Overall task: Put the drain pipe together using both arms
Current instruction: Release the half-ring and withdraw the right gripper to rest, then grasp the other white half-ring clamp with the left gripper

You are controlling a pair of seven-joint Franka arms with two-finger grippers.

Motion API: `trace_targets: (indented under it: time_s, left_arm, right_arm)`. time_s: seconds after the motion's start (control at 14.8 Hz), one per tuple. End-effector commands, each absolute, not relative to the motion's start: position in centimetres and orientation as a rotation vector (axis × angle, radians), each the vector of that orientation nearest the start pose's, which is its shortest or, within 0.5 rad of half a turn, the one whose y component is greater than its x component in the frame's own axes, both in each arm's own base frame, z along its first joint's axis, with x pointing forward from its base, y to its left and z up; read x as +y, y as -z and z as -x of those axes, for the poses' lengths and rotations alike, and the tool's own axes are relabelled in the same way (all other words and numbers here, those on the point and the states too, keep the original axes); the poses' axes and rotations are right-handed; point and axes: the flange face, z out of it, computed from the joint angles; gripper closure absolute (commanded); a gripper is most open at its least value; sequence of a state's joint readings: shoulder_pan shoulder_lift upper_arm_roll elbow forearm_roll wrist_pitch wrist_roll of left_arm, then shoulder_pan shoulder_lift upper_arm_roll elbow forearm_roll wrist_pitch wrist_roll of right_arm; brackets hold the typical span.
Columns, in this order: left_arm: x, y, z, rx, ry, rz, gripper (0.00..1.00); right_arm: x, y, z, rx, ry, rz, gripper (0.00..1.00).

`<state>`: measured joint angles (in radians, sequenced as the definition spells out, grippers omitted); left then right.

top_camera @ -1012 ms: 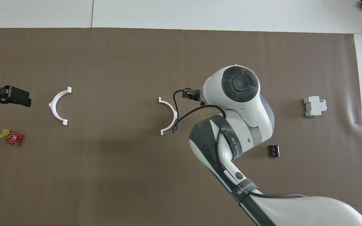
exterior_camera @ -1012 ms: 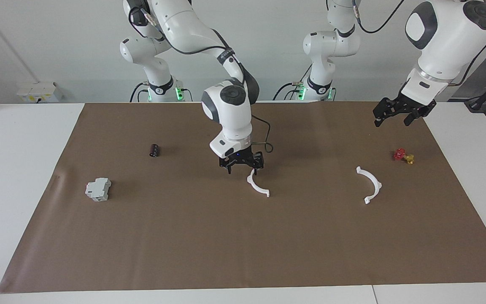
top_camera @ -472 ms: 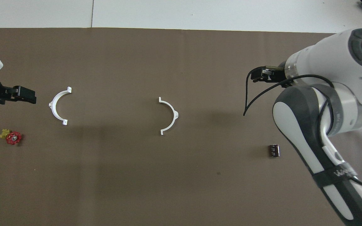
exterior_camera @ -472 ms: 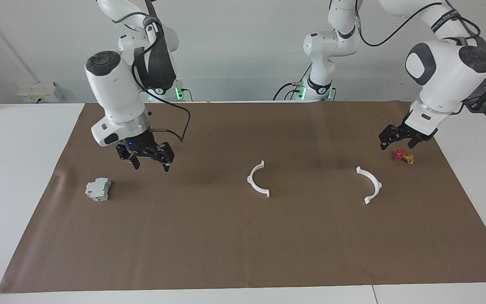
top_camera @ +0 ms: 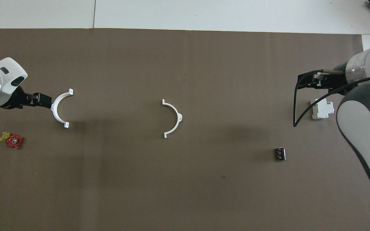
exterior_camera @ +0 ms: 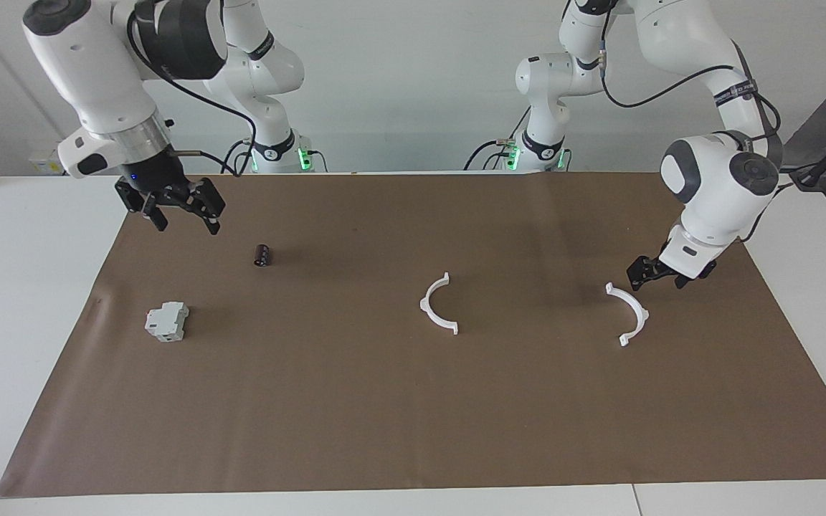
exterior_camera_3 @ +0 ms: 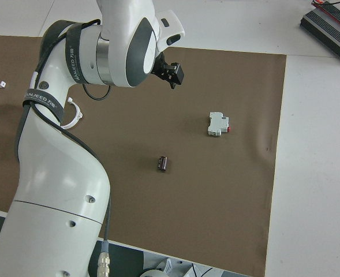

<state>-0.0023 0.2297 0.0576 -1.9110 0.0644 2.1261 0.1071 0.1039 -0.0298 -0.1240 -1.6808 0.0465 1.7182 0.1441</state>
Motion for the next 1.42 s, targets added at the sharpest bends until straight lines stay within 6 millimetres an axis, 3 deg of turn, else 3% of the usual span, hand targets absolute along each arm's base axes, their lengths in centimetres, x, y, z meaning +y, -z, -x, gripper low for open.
trace_targets:
  time_s: [0.0,0.14,0.27,0.47,0.61,0.81,0.94,1.35]
  left_arm:
    - [4.5,-35.1,-61.4,0.211,0.002,3.048,0.0]
    - [4.5,-33.3,-61.9,0.212,0.023,3.047,0.0]
    - [5.0,-32.9,-62.0,0.192,0.03,3.048,0.0]
    - [5.0,-32.6,-62.1,0.155,0.039,3.054,0.0]
    - [4.8,-32.7,-62.1,0.082,0.045,3.058,0.0]
    - [4.5,-31.9,-62.1,-0.02,0.099,3.068,0.0]
    - [4.3,-30.3,-61.7,-0.061,0.118,3.07,0.0]
    - [3.9,-30.5,-61.8,-0.045,0.137,3.07,0.0]
  right_arm:
    - [-1.8,-63.0,-54.7,0.219,0.026,3.09,0.0]
    - [-2.0,-62.6,-53.9,0.181,-0.075,3.093,0.0]
    - [-2.6,-61.5,-52.9,0.132,-0.083,3.095,0.0]
    - [-4.0,-62.0,-53.3,0.105,-0.039,3.106,0.0]
    - [-3.9,-62.1,-53.5,0.041,-0.041,3.159,0.0]
    - [-4.1,-62.0,-53.2,0.062,-0.046,3.155,0.0]
    - [-4.1,-61.8,-53.1,0.067,-0.05,3.151,0.0]
    - [-3.5,-61.6,-52.9,0.139,-0.05,3.15,0.0]
